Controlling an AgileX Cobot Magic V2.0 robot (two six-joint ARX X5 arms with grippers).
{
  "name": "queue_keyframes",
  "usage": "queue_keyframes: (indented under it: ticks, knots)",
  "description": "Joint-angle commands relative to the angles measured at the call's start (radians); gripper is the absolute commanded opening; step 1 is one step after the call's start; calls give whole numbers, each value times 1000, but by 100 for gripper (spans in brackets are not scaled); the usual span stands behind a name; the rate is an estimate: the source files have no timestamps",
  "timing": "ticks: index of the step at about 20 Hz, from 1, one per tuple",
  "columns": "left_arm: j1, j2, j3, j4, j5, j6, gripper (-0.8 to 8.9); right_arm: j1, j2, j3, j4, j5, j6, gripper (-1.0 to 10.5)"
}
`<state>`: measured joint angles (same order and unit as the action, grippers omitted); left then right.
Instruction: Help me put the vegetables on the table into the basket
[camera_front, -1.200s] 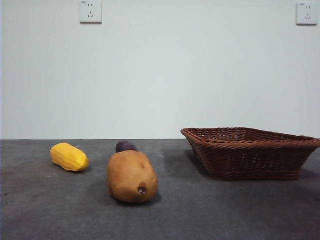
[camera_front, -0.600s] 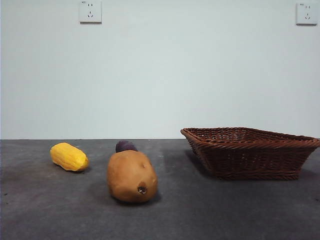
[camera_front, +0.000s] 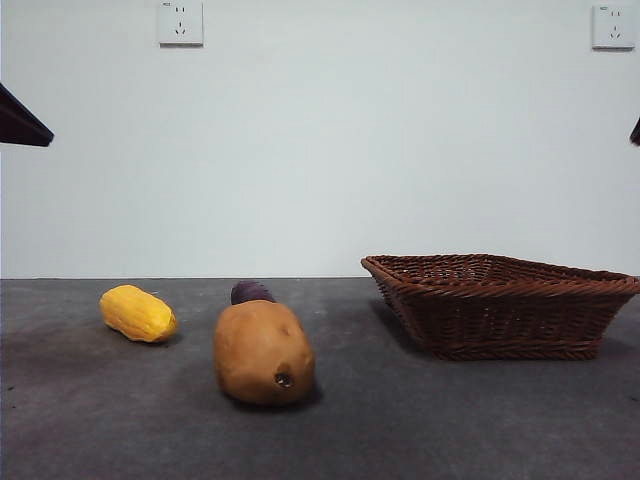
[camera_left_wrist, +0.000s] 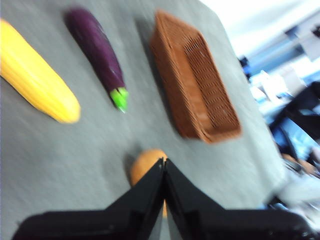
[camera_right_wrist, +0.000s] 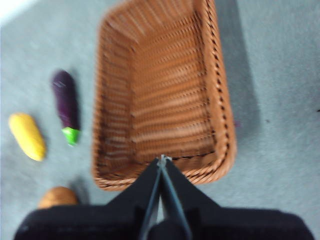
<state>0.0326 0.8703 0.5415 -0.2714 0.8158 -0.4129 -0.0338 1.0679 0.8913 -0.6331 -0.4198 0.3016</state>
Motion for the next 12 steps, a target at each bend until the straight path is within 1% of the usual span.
queue_keyframes:
  ticks: [1, 2, 4, 6, 8, 11, 12]
  knots:
    - [1, 26, -2, -21, 33, 24, -4, 1, 114, 91, -47, 8, -90, 74]
    - [-1, 33, -2, -41, 29, 43, -4, 1, 169, 137, -62, 13, -104, 178]
    - [-1, 42, -2, -72, 29, 84, -4, 1, 266, 215, -79, 16, -128, 341]
    - [-1, 46, -2, -90, 29, 119, -4, 1, 362, 293, -106, 15, -136, 453]
    - [-2, 48, -2, -108, 28, 146, -4, 3, 466, 377, -172, 15, -169, 515]
    - [-2, 48, -2, -125, 21, 166, -4, 15, 619, 500, -259, 17, -227, 513]
    - [-2, 48, -2, -132, 21, 178, -4, 15, 663, 532, -264, 18, -231, 509]
